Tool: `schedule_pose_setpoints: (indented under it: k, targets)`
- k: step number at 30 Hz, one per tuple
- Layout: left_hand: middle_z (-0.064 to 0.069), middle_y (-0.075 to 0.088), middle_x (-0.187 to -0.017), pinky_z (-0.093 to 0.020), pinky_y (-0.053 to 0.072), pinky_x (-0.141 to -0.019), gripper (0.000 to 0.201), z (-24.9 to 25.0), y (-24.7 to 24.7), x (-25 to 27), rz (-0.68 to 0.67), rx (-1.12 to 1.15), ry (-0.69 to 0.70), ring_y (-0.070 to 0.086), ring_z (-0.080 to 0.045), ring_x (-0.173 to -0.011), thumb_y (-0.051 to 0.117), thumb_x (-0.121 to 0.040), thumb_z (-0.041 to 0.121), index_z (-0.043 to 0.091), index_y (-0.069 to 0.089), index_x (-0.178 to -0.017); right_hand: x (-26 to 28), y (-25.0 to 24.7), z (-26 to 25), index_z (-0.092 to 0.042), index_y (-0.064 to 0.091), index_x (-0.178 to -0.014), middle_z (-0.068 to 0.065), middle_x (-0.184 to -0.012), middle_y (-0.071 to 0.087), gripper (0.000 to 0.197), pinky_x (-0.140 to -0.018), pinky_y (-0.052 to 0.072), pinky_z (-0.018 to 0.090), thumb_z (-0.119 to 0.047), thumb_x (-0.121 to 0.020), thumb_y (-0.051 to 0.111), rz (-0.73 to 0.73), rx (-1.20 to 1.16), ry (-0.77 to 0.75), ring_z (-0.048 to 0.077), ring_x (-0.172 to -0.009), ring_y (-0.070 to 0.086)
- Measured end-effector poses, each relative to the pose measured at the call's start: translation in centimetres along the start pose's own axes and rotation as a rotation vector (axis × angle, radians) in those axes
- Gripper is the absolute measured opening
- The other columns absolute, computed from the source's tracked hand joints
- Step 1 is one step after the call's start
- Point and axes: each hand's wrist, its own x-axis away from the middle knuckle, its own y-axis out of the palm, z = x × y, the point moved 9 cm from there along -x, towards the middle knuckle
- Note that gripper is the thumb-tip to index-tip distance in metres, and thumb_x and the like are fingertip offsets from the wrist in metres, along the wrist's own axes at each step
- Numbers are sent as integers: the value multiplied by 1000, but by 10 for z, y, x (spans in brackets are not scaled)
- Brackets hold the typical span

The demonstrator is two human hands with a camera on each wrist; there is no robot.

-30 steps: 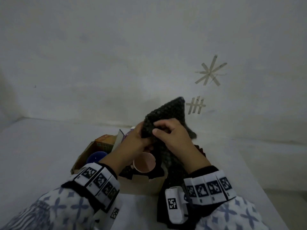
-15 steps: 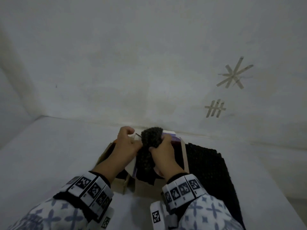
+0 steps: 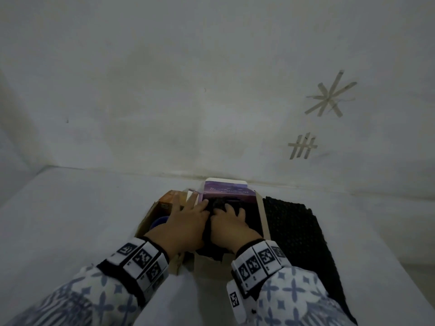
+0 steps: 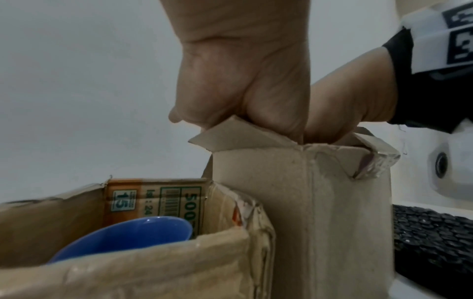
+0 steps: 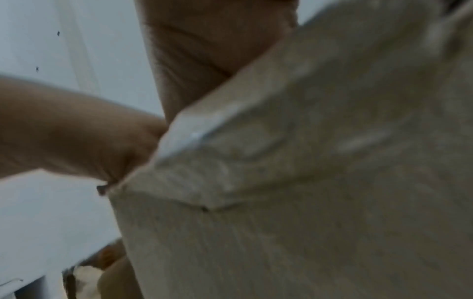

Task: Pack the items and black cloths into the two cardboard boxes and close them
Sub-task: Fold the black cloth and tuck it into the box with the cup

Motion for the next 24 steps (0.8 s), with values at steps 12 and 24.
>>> schedule_pose_setpoints:
  k: [12,24]
  targets:
    - [0,39,-147,-67,-6,-109,47,29,-21,-14,121,39,-25,2,-30,-147,44,-91,29,23,42,-138,68,-91,85,-12,68,-111,7,-122,64,27,-99,41,30,-11,-88,54,549,-720,38,24,-115,56]
    - [3,20,-158,-50,1,-118,59,111,-7,-25,54,375,155,3,-24,-149,41,-96,28,24,18,-150,59,91,166,-11,45,-128,13,-127,39,63,-96,42,36,-48,-80,63,43,-348,291,33,-119,41]
